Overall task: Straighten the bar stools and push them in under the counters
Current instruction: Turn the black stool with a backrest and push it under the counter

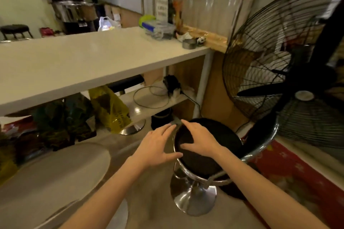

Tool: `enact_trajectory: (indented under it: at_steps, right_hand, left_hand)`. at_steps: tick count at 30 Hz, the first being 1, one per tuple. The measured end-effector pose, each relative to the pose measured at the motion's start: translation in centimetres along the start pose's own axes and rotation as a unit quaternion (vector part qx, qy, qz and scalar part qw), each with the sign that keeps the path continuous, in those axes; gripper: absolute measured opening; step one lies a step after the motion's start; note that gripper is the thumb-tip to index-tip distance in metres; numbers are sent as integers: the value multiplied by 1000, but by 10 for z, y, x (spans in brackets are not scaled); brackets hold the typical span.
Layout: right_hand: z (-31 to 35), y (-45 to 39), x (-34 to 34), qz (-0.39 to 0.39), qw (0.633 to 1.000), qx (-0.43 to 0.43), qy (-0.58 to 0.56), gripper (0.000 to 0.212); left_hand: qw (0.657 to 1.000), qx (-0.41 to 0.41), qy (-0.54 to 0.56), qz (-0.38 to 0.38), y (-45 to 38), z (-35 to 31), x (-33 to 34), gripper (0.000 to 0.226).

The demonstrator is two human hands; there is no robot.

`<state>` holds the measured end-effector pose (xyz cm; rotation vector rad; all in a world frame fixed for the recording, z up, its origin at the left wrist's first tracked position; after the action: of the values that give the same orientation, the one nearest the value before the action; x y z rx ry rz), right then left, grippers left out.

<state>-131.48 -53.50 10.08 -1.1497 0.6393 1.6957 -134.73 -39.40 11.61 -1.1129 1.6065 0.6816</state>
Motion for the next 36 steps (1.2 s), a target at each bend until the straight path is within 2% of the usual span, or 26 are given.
enact_trajectory:
  at_steps: [3,9,17,20,25,28,33,36]
  right_hand:
    - [-32,20,-39,-16,1000,2,10,87]
    - [-113,78,-100,-25,999,30,-17,84]
    - [-214,132,-147,-31,993,69,-91,70]
    - [-237,138,-152,8,996,56,-65,78]
    - [-262,125,-148,64,997,3,42,98]
    - [-269,110,-147,84,993,-41,78,91]
    - [-288,81,-138,116,984,-91,102,77]
    - [-294,68,-127,160,974,-121,103,70]
  left_hand:
    - [1000,18,17,-9,-24,-54,5,89]
    - [998,21,53,26,-55,-152,40,91]
    - [995,-1,79,65,-84,-237,78,85]
    - [992,-20,80,95,-99,-251,87,84]
    - [981,-66,114,143,-125,-256,106,81]
    - [976,-94,114,160,-142,-248,121,81]
    - [982,-99,99,130,-166,-246,134,82]
    - [978,-113,75,161,-170,-245,148,81]
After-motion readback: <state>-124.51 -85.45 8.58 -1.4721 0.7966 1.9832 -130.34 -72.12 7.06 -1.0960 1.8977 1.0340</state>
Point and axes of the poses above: each hand's wrist, its own y-axis away from the middle knuckle, its own x-axis out of the palm, z = x × y, the point moved 6 cm from there along -y, towards the middle knuckle, and after that the axes turned 4 degrees about -x, right-handed, at the moved point
